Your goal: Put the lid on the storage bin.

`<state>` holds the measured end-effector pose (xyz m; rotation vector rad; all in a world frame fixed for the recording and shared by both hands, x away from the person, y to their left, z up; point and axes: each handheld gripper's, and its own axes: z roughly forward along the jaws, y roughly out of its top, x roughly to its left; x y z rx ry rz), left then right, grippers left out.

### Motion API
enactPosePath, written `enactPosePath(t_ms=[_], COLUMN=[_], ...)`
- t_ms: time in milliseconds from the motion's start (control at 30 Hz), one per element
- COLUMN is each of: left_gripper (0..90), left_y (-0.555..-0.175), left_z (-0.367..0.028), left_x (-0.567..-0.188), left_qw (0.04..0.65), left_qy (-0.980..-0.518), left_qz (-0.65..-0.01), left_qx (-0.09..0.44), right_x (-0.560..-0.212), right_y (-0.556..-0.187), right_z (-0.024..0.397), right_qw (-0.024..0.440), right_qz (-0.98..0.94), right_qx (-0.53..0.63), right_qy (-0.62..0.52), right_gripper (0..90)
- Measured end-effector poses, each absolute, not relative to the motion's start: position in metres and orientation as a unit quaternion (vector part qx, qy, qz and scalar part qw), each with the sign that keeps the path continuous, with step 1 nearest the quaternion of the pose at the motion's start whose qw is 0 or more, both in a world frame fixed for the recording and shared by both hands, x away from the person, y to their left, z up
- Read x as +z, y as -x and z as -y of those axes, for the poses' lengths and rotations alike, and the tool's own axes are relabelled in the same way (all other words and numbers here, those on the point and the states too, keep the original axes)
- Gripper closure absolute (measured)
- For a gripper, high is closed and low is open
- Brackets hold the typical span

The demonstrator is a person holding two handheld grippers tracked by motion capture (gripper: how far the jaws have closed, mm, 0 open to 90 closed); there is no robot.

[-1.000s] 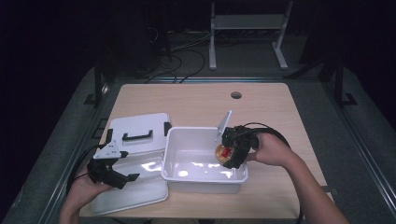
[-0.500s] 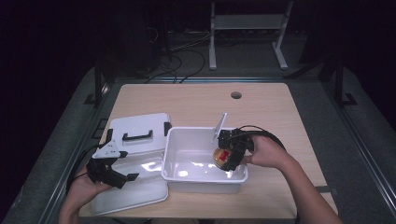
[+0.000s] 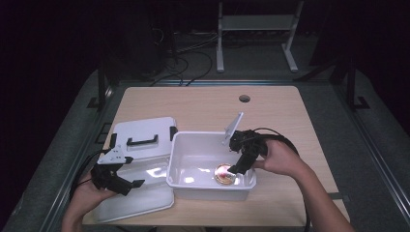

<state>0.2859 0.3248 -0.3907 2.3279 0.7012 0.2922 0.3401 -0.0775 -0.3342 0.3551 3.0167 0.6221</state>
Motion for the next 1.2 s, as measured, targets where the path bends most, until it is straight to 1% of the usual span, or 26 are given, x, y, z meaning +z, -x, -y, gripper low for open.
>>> enactPosePath(t_ms=[233,300,800,900,1200], left_gripper=[8.8,8.8,8.8,8.8,8.8], left_y=[-0.287,-0.287,-0.287,-0.287,-0.287], left_z=[-0.325,-0.325,-0.326,-0.326,-0.324], left_x=[-0.392,-0.392,-0.389,-0.389,-0.390], left_qw=[0.340,0.340,0.347,0.348,0.347], left_qy=[-0.895,-0.895,-0.894,-0.894,-0.894], left_qz=[-0.268,-0.267,-0.261,-0.261,-0.260], left_qx=[0.113,0.112,0.112,0.112,0.112], right_x=[-0.320,-0.316,-0.296,-0.297,-0.313], right_y=[-0.337,-0.335,-0.320,-0.317,-0.305], right_z=[0.099,0.106,0.161,0.178,0.215], right_qw=[0.037,0.041,0.073,0.082,0.082], right_qz=[-0.961,-0.958,-0.935,-0.929,-0.913], right_qx=[0.234,0.242,0.279,0.284,0.292], right_qy=[-0.141,-0.149,-0.205,-0.224,-0.274], right_gripper=[23.4,24.9,25.2,25.2,25.0])
